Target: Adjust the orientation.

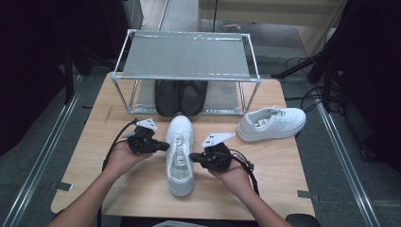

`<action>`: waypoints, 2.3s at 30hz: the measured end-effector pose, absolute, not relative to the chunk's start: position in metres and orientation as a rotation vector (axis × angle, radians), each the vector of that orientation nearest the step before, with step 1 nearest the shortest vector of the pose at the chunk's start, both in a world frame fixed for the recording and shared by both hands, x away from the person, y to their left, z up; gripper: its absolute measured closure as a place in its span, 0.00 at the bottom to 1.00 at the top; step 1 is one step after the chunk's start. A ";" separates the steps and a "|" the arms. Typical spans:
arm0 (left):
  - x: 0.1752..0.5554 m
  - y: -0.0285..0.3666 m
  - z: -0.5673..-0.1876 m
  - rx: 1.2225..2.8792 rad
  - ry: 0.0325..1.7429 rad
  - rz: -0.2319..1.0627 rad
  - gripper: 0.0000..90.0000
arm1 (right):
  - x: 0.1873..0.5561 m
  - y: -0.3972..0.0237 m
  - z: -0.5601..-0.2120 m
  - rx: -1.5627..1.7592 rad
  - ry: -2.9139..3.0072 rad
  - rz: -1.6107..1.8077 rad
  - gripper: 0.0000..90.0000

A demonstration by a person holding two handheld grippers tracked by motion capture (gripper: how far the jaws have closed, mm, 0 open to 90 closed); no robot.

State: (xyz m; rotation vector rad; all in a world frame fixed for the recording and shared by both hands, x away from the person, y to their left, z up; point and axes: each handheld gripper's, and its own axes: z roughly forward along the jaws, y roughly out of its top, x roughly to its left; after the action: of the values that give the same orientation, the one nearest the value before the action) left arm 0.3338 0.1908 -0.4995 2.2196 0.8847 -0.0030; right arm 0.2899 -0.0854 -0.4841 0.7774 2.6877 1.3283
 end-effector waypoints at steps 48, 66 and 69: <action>0.329 0.216 -0.498 2.192 0.873 0.010 0.50 | 0.347 -0.212 -0.462 1.144 2.360 1.356 0.63; 0.317 0.228 -0.501 2.187 0.911 0.014 0.49 | 0.377 -0.257 -0.462 1.315 2.260 1.272 0.64; 0.315 0.229 -0.503 2.186 0.921 0.010 0.49 | 0.383 -0.253 -0.469 1.333 2.306 1.245 0.65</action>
State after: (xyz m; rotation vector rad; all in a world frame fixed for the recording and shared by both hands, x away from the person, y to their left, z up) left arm 0.3152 0.2291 -0.5026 2.1862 0.9206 0.0102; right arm 0.3832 -0.2528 -0.4695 1.3329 2.3057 1.2446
